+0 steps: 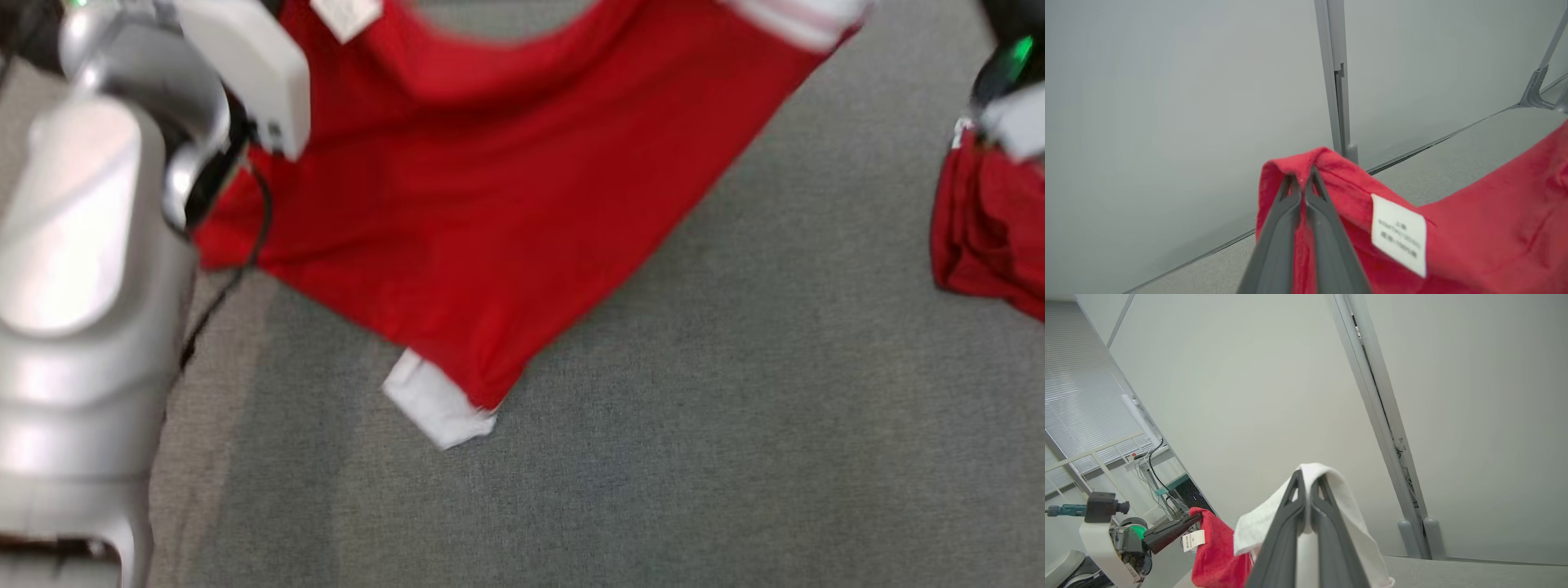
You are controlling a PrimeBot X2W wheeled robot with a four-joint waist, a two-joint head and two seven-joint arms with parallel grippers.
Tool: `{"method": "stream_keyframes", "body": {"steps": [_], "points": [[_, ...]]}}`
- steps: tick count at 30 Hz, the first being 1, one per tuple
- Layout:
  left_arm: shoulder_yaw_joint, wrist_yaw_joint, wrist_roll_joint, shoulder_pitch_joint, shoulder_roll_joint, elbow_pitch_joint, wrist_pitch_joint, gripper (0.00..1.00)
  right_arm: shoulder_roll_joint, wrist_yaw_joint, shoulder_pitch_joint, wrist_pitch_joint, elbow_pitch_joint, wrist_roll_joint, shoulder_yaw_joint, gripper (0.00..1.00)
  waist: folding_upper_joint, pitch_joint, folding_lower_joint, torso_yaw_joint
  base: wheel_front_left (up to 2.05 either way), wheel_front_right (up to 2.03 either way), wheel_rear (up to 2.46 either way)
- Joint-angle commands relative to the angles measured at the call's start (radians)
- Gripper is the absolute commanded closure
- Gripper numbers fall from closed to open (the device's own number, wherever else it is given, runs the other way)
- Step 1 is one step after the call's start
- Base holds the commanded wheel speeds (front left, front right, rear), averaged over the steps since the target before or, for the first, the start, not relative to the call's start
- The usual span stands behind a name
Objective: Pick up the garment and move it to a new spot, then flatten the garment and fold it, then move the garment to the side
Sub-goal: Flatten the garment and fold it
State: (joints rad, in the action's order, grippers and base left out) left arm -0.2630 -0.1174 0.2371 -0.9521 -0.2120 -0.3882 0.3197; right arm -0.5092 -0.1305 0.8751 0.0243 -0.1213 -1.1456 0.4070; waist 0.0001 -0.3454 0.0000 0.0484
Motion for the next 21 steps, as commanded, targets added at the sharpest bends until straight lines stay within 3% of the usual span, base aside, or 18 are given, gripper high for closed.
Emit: {"method": "stream_keyframes", "body": {"steps": [1, 10, 14, 21], "points": [[-0.001, -0.004, -0.004, -0.047, 0.001, -0.021, -0.005, 1.00, -0.005, -0.001, 0.048, -0.008, -0.015, -0.022, 0.003, 1.00, -0.0001, -0.083, 0.0000, 0.000, 0.00, 0.00, 0.00], [-0.034, 0.001, -0.067, -0.479, 0.022, -0.256, -0.062, 1.00, -0.072, -0.001, 0.496, -0.062, -0.209, -0.100, 0.039, 1.00, -0.0001, -0.229, 0.0000, -0.018, 0.00, 0.00, 0.00], [-0.073, -0.002, -0.112, -0.609, 0.014, -0.346, -0.092, 1.00, -0.074, -0.001, 0.648, -0.134, -0.268, -0.112, 0.048, 1.00, -0.0001, -0.258, 0.0000, -0.015, 0.00, 0.00, 0.00], [-0.042, 0.042, -0.107, -0.748, -0.005, -0.474, -0.186, 1.00, -0.085, 0.000, 0.812, -0.223, -0.303, -0.141, 0.085, 1.00, -0.0001, -0.267, 0.0000, 0.001, 0.00, 0.00, 0.00]]}}
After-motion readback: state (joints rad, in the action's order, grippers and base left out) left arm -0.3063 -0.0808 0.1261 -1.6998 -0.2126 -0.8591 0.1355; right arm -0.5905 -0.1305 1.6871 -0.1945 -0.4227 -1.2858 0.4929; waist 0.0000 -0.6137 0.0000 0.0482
